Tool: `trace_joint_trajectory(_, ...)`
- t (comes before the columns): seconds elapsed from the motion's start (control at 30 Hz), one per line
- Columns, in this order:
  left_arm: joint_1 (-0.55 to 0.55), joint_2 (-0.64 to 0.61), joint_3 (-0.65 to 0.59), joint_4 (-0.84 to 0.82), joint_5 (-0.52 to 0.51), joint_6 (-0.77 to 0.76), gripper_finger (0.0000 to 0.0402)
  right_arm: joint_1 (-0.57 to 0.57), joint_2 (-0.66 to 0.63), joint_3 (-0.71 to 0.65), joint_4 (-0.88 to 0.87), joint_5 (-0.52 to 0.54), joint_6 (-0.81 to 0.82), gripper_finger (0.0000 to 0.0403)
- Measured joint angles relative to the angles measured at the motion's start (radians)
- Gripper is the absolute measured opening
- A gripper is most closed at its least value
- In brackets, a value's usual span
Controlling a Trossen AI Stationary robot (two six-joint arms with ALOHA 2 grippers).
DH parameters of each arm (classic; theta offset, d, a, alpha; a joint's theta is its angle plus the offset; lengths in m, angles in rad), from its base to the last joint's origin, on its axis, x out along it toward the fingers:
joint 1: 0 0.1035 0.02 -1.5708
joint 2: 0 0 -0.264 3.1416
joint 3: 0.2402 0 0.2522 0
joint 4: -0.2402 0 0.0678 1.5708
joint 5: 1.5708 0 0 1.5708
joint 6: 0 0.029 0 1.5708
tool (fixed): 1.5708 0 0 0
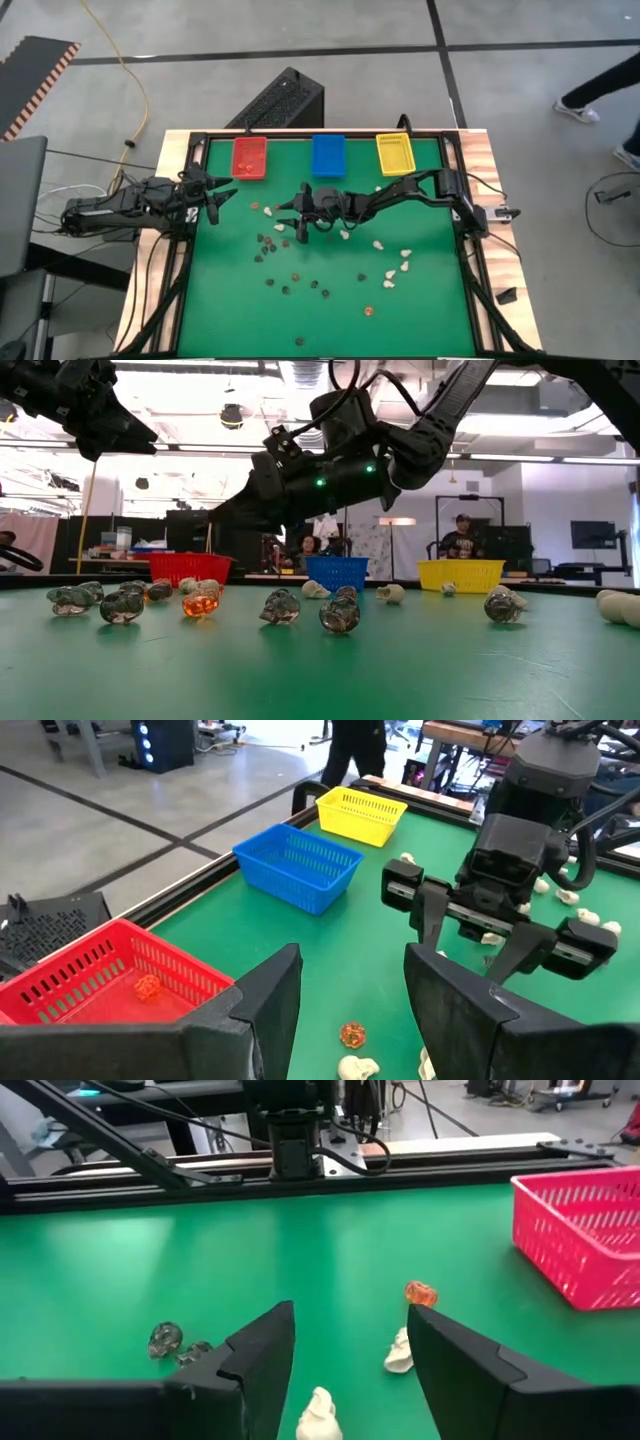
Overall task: Sort Halloween decoration
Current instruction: Put the orange pumpkin toy into the red bin
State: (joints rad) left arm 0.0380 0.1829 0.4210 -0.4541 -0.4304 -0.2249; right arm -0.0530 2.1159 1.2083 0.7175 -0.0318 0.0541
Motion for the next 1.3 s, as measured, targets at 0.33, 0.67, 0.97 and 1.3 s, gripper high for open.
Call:
trace_joint_trajectory(0.33, 0.000, 0.000, 0.000, 0.000, 0.000, 0.000, 0.0169, -0.001, 0.000, 0.000, 0.001, 0.003, -0.002, 0.0231)
trace_joint_trajectory(0.67, 0.000, 0.000, 0.000, 0.000, 0.000, 0.000, 0.0169, -0.004, 0.000, 0.000, 0.020, 0.034, -0.003, 0.0231)
trace_joint_trajectory(0.97, 0.000, 0.000, 0.000, 0.000, -0.001, 0.000, 0.0169, -0.004, -0.001, 0.000, 0.028, 0.035, -0.002, 0.0231)
trace_joint_trajectory(1.3, 0.000, 0.000, 0.000, 0.000, -0.003, 0.001, 0.0169, -0.009, -0.001, 0.000, 0.033, 0.038, 0.024, 0.0230)
